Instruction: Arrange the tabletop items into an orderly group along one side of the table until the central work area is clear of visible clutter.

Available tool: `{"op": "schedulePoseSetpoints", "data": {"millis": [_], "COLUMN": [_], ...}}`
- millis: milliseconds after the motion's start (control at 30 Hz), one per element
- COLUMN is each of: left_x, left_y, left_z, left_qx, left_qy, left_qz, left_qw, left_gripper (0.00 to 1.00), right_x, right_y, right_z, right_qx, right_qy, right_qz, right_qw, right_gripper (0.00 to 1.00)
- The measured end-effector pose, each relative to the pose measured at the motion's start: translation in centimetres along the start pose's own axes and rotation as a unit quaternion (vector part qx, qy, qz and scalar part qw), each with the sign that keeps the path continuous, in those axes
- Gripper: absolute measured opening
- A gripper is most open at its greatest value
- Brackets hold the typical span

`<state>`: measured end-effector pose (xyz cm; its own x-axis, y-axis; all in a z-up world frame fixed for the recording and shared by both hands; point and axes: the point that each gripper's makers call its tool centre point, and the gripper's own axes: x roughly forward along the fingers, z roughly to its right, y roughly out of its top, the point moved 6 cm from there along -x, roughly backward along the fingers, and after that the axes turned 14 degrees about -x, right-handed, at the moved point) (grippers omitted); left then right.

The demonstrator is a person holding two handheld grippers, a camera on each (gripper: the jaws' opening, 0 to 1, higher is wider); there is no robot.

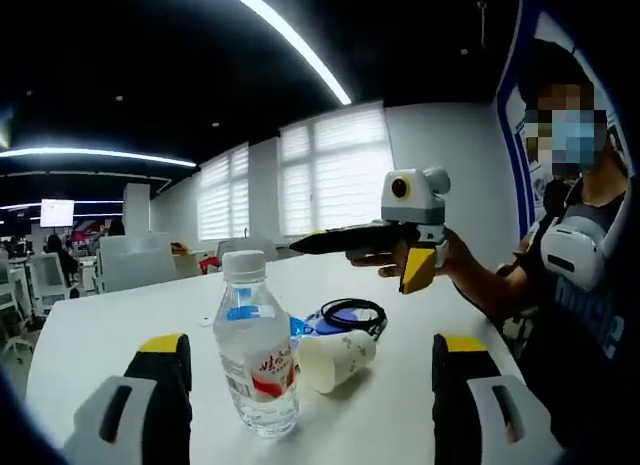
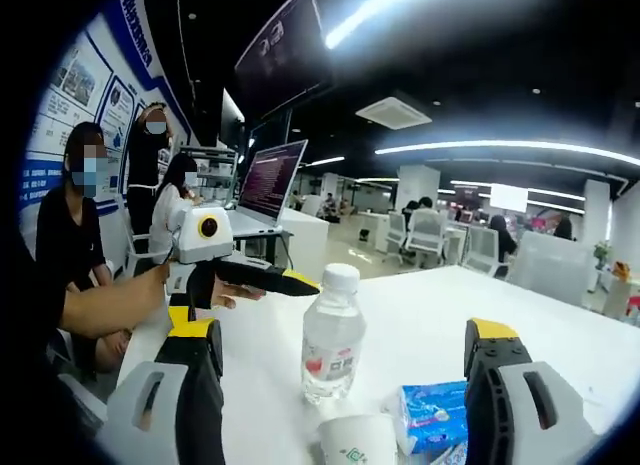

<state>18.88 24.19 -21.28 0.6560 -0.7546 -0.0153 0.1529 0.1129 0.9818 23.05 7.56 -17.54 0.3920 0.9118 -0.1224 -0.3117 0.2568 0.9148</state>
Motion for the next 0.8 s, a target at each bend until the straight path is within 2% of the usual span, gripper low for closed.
{"op": "schedulePoseSetpoints", "data": {"millis": [67, 167, 667, 800], "left_x": [-0.1, 0.0, 0.2, 0.4], "left_y": [-0.1, -0.2, -0.4, -0.5], "left_z": [0.3, 1.1, 2.2, 2.3], "left_qx": [0.004, 0.007, 0.017, 0.025], "left_qy": [0.006, -0.003, 0.007, 0.024], "left_qz": [0.001, 0.0, -0.009, -0.013], "left_qw": [1.0, 1.0, 0.9998, 0.9993], "left_gripper": [1.0, 1.0, 1.0, 1.0], "right_x": [-0.2, -0.6, -2.4, -3.2], "right_y": [0.0, -0.2, -1.3, -1.6], "right_z": [0.0, 0.1, 0.9, 1.3], "right_qx": [0.0, 0.004, 0.009, 0.013], "right_qy": [-0.001, -0.007, -0.015, -0.023], "right_qz": [0.001, 0.002, -0.003, -0.004], "right_qw": [1.0, 1.0, 0.9998, 0.9996], "right_gripper": [0.99, 1.0, 1.0, 1.0]}}
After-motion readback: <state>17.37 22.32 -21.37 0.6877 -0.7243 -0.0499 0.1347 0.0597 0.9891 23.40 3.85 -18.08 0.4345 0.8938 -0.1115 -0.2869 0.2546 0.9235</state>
